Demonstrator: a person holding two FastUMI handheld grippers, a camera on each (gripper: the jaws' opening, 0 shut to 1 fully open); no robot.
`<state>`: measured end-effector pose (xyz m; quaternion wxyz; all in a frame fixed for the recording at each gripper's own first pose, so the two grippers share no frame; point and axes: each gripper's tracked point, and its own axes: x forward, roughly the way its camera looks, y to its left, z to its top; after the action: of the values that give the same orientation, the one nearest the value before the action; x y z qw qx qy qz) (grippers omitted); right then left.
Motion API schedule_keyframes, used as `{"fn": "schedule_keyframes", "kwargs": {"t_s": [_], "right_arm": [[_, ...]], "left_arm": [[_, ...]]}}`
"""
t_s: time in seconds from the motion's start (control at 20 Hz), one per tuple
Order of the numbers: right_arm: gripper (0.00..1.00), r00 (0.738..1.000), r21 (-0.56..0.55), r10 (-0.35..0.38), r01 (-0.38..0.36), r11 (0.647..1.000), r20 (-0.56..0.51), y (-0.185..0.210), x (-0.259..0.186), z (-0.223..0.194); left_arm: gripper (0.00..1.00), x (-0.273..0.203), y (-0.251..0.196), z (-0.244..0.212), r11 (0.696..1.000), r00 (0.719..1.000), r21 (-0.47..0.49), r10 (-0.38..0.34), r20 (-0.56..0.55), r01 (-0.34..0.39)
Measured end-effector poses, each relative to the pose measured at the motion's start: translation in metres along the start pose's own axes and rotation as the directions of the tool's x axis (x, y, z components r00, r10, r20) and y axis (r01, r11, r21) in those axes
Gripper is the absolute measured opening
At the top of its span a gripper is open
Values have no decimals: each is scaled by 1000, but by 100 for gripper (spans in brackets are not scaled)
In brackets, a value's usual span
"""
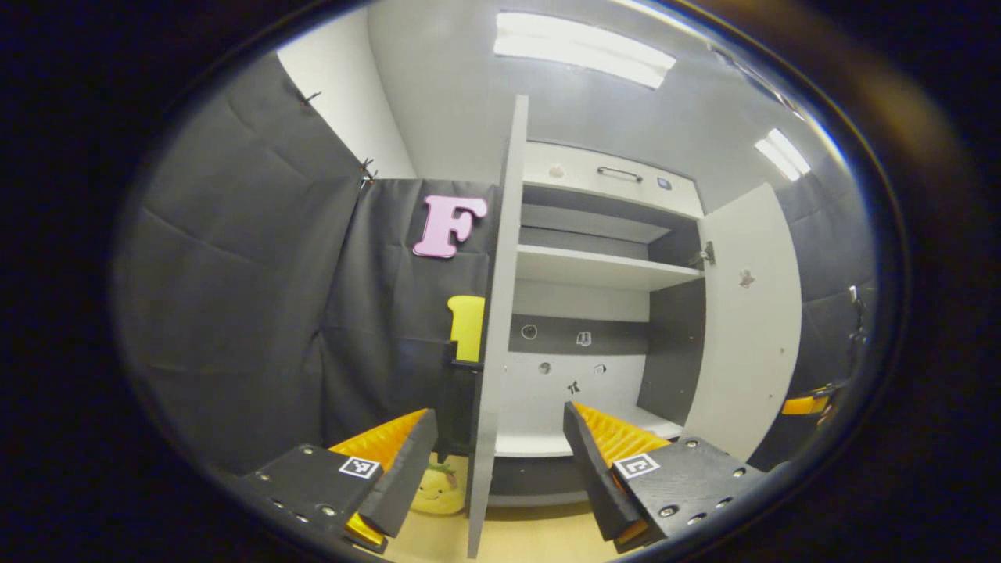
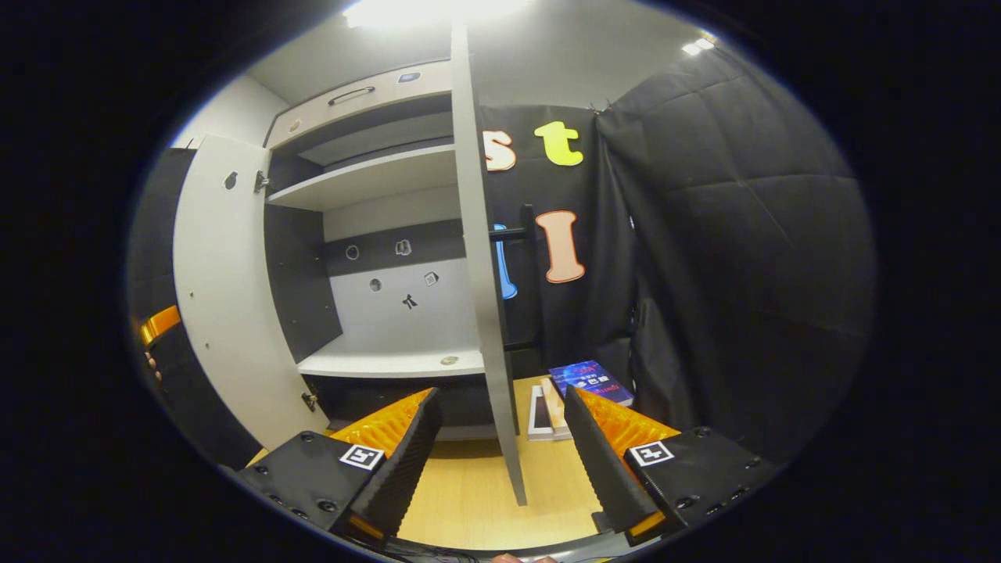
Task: Open the right door of the double-door shoe cabinet with the right hand, and open the left door with the left hand.
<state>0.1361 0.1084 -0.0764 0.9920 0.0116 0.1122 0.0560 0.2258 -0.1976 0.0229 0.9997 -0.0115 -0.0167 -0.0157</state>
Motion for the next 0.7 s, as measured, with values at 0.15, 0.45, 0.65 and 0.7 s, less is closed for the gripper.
{"fn": "schedule_keyframes", "kwargs": {"t_s": [0.15, 0.45, 0.65, 0.7], "right_arm": [[98, 997, 1, 72, -72, 997, -8, 14, -1, -2], [98, 991, 0, 123, -123, 992, 50, 13, -1, 9], [98, 984, -101, 156, -147, 984, 87, -7, 0, 16], [98, 982, -115, 166, -156, 981, 86, -11, -2, 15]], "left_arm": [[92, 2, -31, -8, 999, 1000, 34, 9, -14, -8], [89, -4, -67, -21, 993, 995, 78, 93, -22, -91], [92, -12, -78, -33, 991, 991, 83, 114, -76, -107], [90, -12, -84, -34, 991, 991, 81, 111, -81, -105]]}}
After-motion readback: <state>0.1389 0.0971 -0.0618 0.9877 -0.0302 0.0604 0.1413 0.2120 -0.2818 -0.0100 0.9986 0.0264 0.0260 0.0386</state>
